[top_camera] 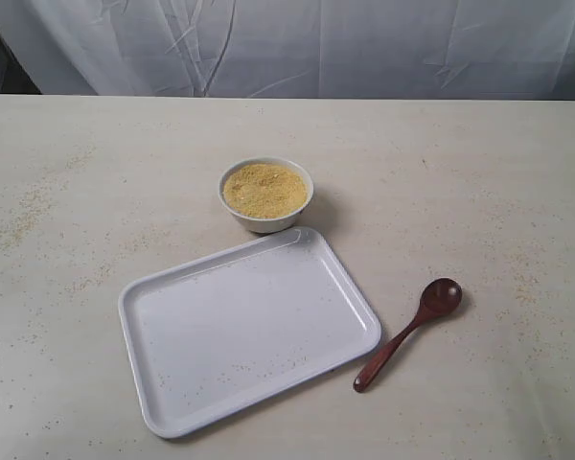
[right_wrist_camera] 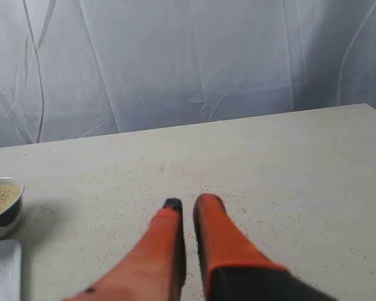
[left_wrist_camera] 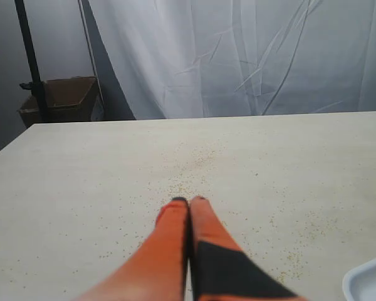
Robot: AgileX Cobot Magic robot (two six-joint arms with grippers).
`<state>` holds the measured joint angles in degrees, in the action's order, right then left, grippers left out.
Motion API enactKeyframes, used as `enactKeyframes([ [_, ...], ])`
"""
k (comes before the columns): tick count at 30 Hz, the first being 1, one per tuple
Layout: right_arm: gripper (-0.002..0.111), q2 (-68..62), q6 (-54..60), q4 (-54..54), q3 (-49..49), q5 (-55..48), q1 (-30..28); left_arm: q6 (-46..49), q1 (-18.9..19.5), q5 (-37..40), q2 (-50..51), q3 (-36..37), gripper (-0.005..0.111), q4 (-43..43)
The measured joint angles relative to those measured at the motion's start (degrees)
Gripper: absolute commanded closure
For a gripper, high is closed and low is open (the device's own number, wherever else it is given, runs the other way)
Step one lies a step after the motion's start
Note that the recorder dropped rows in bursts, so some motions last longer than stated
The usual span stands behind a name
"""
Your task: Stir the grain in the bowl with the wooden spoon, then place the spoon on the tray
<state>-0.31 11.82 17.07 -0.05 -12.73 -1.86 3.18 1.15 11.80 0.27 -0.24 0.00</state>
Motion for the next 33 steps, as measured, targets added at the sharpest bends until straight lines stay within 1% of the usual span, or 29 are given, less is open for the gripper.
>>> enactKeyframes([
  [5,0.098,0.0,0.0,0.0,0.0,0.15,0.0,0.0,0.0,0.0,0.0,0.0,0.106,0.0],
  [9,0.098,0.0,0.0,2.28,0.0,4.39,0.0,0.0,0.0,0.0,0.0,0.0,0.106,0.0],
  [11,0.098,0.0,0.0,5.25,0.0,6.21,0.0,0.0,0.0,0.0,0.0,0.0,0.106,0.0],
  [13,0.098,0.0,0.0,11.12,0.0,8.66,0.0,0.0,0.0,0.0,0.0,0.0,0.106,0.0],
  [16,0.103,0.0,0.0,20.63,-0.15,11.84,0.0,0.0,0.0,0.0,0.0,0.0,0.106,0.0],
  [17,0.108,0.0,0.0,21.95,-0.7,11.83,0.0,0.0,0.0,0.0,0.0,0.0,0.106,0.0],
  [18,0.109,0.0,0.0,22.3,-2.06,11.57,0.0,0.0,0.0,0.0,0.0,0.0,0.106,0.0],
  [22,0.109,-0.4,0.24,21.6,-9.71,9.46,0.0,0.0,0.0,0.0,0.0,0.0,0.106,0.0],
  [25,0.109,-5.09,1.26,21.35,-17.45,6.36,0.0,0.0,0.0,0.0,0.0,0.0,0.106,0.0],
  [28,0.109,-13.65,4.46,21.35,-25.57,-1.31,0.0,0.0,0.0,0.0,0.0,0.0,0.106,0.0],
  [33,0.109,-33.43,12.15,22.31,-40.53,-22.14,0.0,0.0,0.0,0.0,0.0,0.0,0.106,0.0],
])
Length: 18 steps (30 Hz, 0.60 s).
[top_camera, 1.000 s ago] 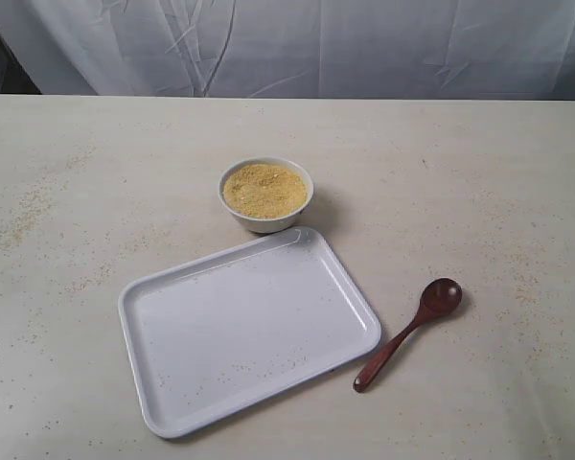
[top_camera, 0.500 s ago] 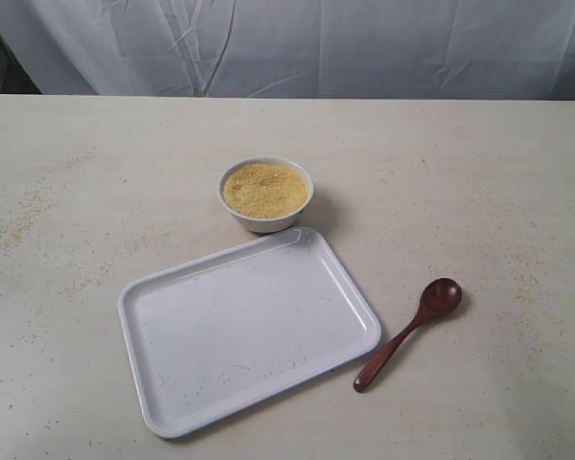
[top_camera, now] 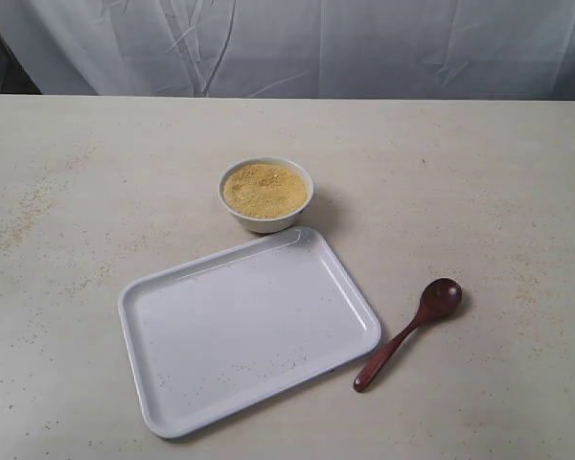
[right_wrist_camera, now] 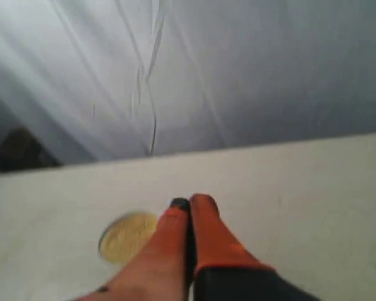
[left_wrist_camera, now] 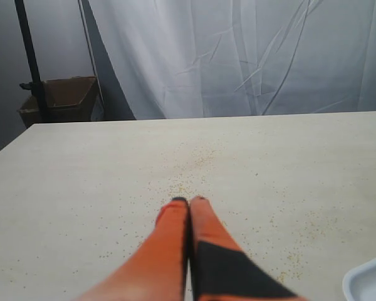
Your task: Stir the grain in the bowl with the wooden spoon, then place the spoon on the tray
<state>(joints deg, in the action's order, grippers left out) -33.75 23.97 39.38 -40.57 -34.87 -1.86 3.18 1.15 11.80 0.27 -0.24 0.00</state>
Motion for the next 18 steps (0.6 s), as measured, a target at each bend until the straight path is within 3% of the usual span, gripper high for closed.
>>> enactKeyframes([
  [5,0.109,-17.97,7.42,2.0,-10.35,-18.8,1.27,0.0,0.0,0.0,0.0,0.0,0.106,0.0],
  [11,0.104,-28.72,8.39,-7.9,-9.97,-19.78,13.9,0.0,0.0,0.0,0.0,0.0,0.106,0.0],
  [12,0.098,-30.15,8.39,-10.34,-9.54,-19.05,16.68,0.0,0.0,0.0,0.0,0.0,0.106,0.0],
  [14,0.073,-34.47,8.39,-16.21,-9.25,-18.1,24.23,0.0,0.0,0.0,0.0,0.0,0.106,0.0],
  [15,0.052,-35.88,8.39,-17.93,-9.25,-17.93,26.44,0.0,0.0,0.0,0.0,0.0,0.106,0.0],
  [17,0.025,-40.11,8.39,-23.05,-9.25,-17.77,31.82,0.0,0.0,0.0,0.0,0.0,0.106,0.0],
  [18,0.02,-43.02,8.28,-25.5,-9.25,-17.69,34.26,0.0,0.0,0.0,0.0,0.0,0.106,0.0],
])
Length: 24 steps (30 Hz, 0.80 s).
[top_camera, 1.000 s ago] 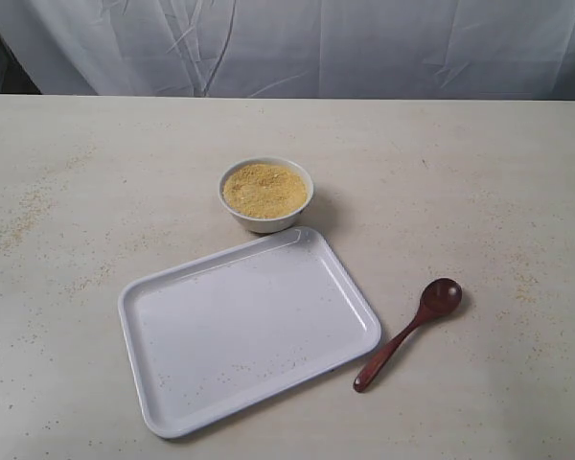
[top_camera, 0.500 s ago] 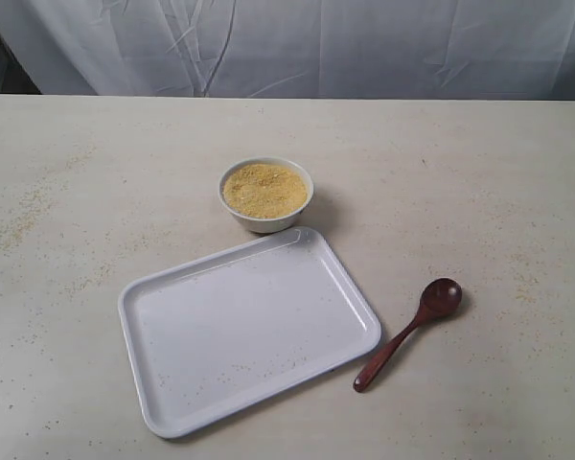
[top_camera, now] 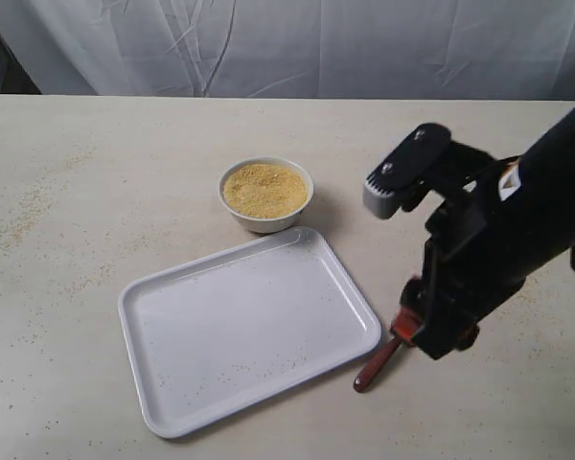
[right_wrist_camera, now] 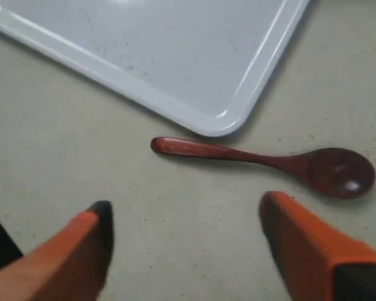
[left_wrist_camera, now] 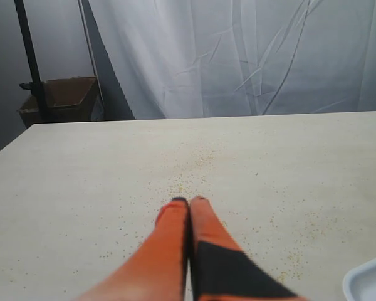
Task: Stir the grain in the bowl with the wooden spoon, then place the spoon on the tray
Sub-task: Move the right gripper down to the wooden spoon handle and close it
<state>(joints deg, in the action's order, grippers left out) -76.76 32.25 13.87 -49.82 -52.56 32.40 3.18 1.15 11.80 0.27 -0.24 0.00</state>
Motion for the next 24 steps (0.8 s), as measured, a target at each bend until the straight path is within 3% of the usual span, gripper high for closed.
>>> enactKeyframes([
  [3,0.017,-5.71,-8.32,-1.24,0.0,1.91,1.66,0.0,0.0,0.0,0.0,0.0,0.106,0.0],
  [7,0.017,-11.33,-38.16,-6.31,-2.31,4.35,1.78,0.0,0.0,0.0,0.0,0.0,0.106,0.0],
  [17,0.019,-12.69,-71.43,-18.04,6.26,17.23,1.86,0.0,0.0,0.0,0.0,0.0,0.106,0.0],
  [24,0.019,-12.69,-85.61,-21.84,9.32,20.38,1.86,0.0,0.0,0.0,0.0,0.0,0.106,0.0],
])
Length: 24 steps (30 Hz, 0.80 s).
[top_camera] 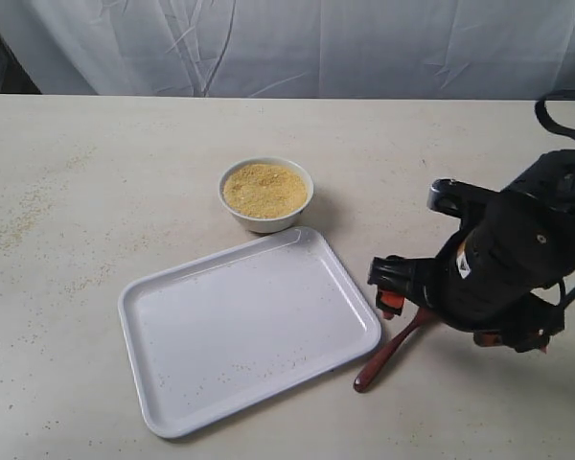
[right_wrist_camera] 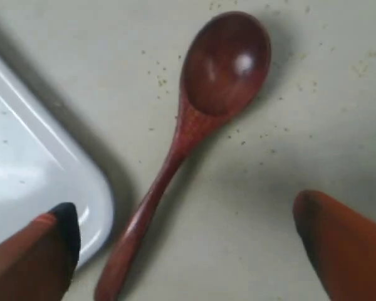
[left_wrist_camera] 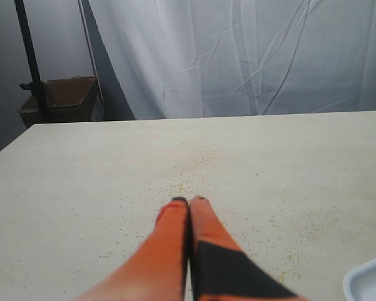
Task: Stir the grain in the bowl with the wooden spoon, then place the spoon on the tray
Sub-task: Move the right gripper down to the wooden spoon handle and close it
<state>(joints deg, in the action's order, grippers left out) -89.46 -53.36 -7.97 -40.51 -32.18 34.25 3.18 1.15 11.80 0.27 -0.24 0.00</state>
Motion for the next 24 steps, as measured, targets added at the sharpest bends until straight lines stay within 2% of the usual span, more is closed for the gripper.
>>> enactKeyframes([
  [4,0.019,-0.83,-3.75,-0.42,0.0,4.79,0.0,0.0,0.0,0.0,0.0,0.0,0.106,0.0],
  [9,0.019,-5.09,-6.3,-0.65,0.0,5.59,0.0,0.0,0.0,0.0,0.0,0.0,0.106,0.0],
  [12,0.024,-8.17,-6.89,-0.74,0.0,6.52,0.0,0.0,0.0,0.0,0.0,0.0,0.106,0.0],
  [14,0.039,-9.5,-8.07,-1.32,-0.12,6.98,0.0,0.0,0.0,0.0,0.0,0.0,0.106,0.0],
  [20,0.105,-10.77,-12.9,-4.24,-0.54,9.36,0.14,0.0,0.0,0.0,0.0,0.0,0.106,0.0],
  [21,0.108,-10.85,-13.63,-4.98,-0.54,9.35,0.18,0.0,0.0,0.0,0.0,0.0,0.106,0.0],
  [24,0.104,-10.85,-15.24,-7.11,-0.54,9.08,0.28,0.0,0.0,0.0,0.0,0.0,0.106,0.0],
])
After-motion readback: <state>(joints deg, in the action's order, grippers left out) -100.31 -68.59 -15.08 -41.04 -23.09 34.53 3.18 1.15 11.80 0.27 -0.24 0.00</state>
